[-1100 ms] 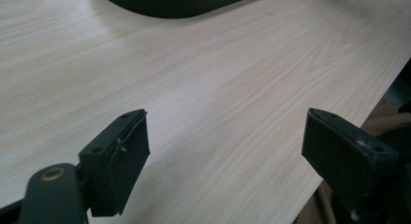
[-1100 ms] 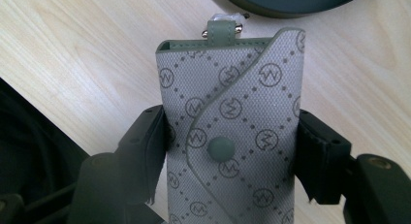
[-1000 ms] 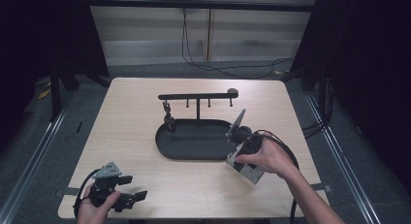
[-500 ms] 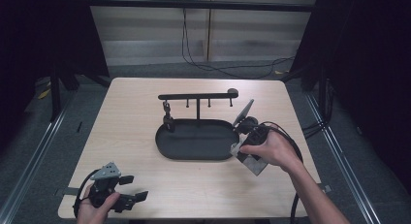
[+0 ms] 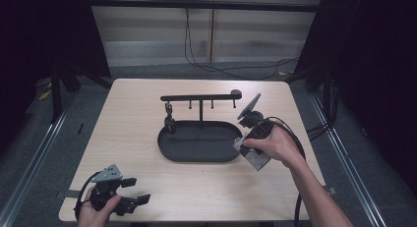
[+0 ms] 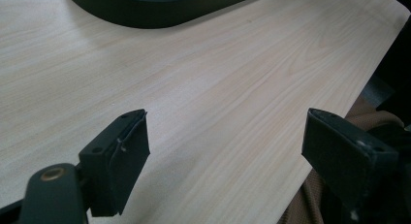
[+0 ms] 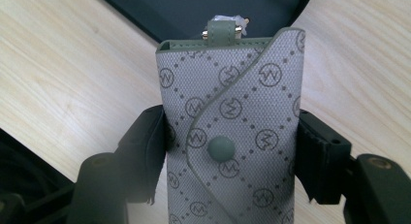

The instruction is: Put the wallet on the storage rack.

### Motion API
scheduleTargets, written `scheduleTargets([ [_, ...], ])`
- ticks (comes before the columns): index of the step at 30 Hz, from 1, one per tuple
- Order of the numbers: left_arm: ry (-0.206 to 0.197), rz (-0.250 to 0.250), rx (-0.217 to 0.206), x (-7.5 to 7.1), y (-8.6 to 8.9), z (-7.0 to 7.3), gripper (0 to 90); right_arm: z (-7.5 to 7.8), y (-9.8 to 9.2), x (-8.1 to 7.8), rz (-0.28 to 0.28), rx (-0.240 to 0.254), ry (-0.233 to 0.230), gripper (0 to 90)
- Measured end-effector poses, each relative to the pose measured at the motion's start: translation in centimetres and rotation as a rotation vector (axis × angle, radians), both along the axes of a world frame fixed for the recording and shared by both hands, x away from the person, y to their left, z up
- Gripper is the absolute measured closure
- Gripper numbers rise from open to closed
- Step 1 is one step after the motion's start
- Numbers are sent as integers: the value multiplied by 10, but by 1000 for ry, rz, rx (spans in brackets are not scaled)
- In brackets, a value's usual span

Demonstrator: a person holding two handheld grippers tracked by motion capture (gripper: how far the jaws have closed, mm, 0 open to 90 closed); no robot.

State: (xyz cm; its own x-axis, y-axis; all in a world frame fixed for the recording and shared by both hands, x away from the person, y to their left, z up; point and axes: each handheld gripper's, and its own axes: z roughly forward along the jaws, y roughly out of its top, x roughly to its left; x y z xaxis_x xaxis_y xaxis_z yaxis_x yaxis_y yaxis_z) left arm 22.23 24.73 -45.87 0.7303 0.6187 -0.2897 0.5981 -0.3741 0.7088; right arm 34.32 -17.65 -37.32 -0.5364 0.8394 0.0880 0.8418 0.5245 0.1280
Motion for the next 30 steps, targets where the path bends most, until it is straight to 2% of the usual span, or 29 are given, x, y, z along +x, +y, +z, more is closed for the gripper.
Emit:
scheduleTargets([
  [15,4,-4,8,0,0,0,170,2,0,15,-74,95,-31,349],
  [22,5,6,26,1,0,-1,171,-1,1,21,-101,131,-26,348],
  [30,5,9,31,1,0,-1,171,-9,-1,28,-167,179,-39,348],
])
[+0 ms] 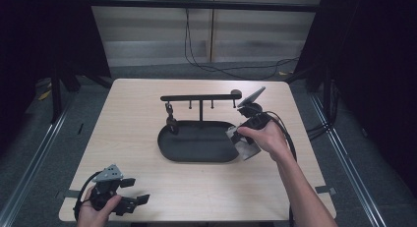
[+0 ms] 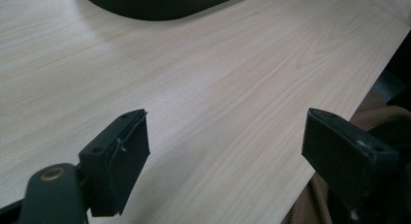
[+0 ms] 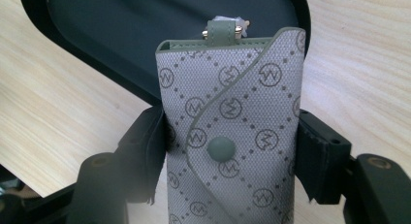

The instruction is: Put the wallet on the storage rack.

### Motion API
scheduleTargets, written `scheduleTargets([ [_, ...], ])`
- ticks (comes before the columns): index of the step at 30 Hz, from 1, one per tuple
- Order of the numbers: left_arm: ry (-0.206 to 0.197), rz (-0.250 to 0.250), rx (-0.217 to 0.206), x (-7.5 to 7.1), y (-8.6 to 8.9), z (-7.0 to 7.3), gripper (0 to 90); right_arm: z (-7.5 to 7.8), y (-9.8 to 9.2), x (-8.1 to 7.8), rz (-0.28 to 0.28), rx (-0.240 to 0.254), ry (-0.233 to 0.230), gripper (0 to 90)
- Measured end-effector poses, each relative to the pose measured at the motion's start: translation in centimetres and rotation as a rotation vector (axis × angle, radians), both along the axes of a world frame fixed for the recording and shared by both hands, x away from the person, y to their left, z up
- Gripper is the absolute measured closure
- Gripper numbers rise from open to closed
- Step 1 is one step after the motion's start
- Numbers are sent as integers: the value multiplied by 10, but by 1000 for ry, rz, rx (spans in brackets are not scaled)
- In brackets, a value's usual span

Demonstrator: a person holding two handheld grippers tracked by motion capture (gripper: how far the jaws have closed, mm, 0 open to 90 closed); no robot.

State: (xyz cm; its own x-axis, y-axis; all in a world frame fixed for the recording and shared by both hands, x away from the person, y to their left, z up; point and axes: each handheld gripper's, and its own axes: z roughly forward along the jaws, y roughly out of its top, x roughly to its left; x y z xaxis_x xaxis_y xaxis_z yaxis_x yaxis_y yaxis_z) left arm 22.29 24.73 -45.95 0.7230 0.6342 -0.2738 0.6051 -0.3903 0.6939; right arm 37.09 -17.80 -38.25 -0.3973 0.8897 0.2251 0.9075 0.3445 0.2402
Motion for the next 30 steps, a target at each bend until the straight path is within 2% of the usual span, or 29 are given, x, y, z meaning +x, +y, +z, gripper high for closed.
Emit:
scheduleTargets([
  [14,6,-4,7,0,0,0,170,-15,-3,8,-92,104,-38,348],
  [18,8,1,19,1,1,-1,171,-20,-2,11,-109,126,-25,348],
  [24,13,5,25,1,0,-2,171,-29,-4,16,-157,173,-30,348],
  [30,13,-1,20,2,2,-1,170,-38,-6,21,-211,190,-36,348],
])
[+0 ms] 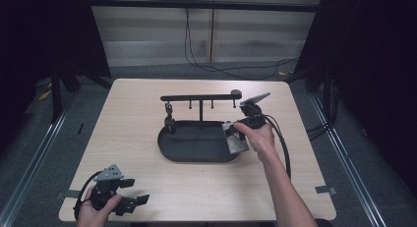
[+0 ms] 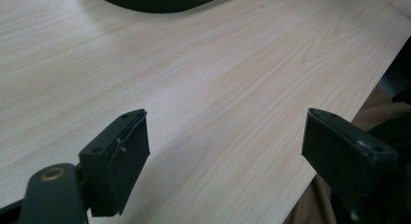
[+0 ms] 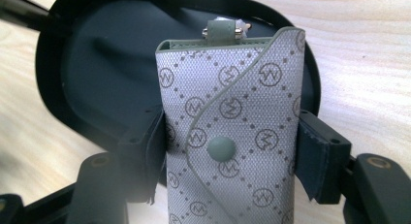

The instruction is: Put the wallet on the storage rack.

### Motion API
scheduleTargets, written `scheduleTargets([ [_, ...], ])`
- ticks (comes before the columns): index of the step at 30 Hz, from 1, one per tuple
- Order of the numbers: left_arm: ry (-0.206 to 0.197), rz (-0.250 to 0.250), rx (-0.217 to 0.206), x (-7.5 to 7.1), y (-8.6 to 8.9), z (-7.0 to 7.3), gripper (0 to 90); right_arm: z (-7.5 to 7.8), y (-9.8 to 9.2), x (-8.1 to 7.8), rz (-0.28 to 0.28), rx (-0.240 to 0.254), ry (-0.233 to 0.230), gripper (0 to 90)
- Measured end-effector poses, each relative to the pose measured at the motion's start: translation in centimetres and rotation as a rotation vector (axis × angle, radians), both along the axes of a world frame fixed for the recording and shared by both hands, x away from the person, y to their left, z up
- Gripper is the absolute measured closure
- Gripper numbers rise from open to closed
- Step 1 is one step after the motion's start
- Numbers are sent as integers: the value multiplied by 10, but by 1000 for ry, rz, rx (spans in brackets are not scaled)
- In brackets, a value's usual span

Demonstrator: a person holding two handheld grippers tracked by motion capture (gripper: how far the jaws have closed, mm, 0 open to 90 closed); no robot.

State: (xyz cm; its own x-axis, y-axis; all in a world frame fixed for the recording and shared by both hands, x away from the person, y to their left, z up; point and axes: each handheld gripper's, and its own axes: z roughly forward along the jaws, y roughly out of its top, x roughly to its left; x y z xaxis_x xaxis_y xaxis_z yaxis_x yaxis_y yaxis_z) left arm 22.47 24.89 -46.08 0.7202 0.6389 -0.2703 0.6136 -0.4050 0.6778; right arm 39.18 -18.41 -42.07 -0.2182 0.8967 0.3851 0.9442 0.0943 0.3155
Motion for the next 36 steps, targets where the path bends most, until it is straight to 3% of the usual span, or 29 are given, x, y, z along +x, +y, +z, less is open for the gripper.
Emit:
scheduleTargets([
  [5,-2,6,-6,0,0,0,171,-7,1,4,-27,22,-14,348],
  [13,-3,2,-10,0,1,1,171,-22,3,9,-80,67,9,350],
  [23,1,1,-6,0,1,0,171,-28,3,12,-111,101,-25,350],
  [36,1,-2,-8,0,1,1,171,-40,13,16,-90,63,-16,339],
])
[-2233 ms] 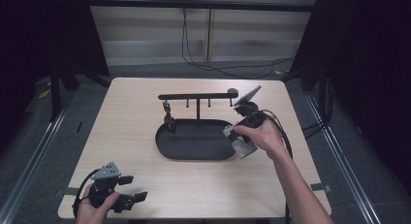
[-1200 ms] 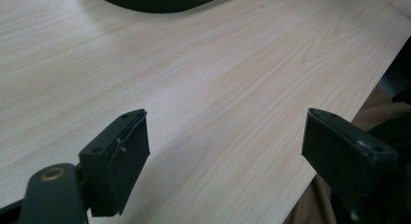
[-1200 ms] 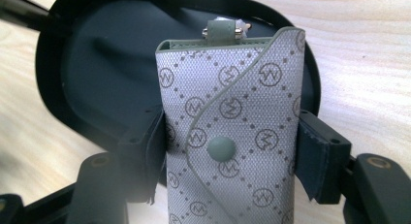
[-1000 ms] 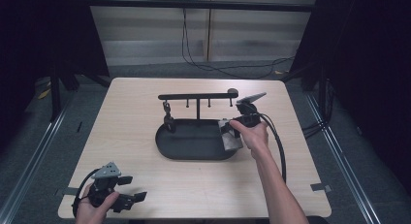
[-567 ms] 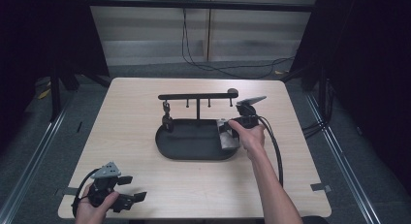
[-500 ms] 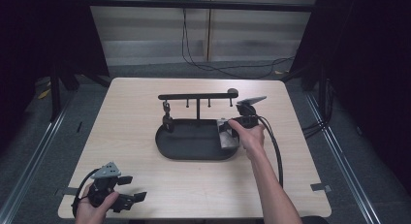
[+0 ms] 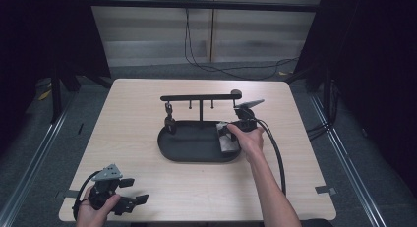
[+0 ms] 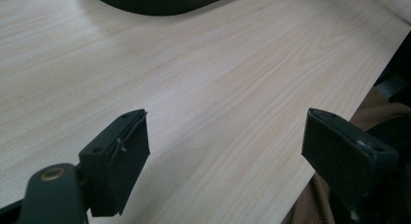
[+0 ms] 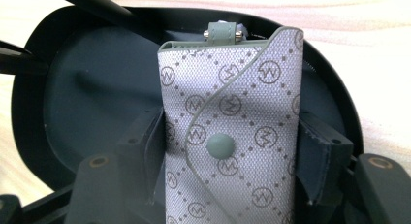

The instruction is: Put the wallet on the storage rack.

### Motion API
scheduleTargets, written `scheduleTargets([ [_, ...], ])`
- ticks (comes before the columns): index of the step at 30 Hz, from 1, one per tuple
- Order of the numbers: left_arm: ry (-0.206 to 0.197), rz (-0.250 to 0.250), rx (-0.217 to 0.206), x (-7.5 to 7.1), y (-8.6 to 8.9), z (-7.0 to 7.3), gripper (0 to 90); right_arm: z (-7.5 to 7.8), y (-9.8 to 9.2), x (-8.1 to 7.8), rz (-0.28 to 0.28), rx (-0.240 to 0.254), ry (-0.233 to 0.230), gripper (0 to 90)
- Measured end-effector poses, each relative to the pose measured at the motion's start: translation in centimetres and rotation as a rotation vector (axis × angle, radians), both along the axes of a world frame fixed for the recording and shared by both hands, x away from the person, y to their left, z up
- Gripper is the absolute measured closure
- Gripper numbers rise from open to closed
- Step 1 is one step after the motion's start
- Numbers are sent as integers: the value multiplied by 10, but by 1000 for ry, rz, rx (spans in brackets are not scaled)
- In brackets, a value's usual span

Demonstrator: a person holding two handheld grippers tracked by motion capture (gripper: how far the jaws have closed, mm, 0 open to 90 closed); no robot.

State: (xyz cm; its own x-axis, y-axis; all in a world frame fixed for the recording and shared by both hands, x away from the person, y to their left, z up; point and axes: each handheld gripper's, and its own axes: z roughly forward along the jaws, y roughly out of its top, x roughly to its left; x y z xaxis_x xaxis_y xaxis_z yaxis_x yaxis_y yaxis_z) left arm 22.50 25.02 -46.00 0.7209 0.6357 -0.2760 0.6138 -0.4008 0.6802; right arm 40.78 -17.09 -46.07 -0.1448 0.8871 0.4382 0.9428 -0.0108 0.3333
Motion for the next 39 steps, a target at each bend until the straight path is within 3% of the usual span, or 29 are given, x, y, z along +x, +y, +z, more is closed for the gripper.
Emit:
scheduleTargets([
  [9,-3,-2,-2,1,0,0,170,-2,-2,1,-3,-23,2,319],
  [13,-6,-2,-17,0,0,1,171,-2,-2,1,-12,-24,-35,333],
  [18,-5,-14,-15,1,0,1,170,2,-2,-1,-7,-22,-40,319],
  [32,-11,2,-26,2,2,1,171,24,-12,-19,56,11,-175,278],
  [39,-4,29,-27,5,5,-1,171,22,-30,-33,61,20,-230,239],
])
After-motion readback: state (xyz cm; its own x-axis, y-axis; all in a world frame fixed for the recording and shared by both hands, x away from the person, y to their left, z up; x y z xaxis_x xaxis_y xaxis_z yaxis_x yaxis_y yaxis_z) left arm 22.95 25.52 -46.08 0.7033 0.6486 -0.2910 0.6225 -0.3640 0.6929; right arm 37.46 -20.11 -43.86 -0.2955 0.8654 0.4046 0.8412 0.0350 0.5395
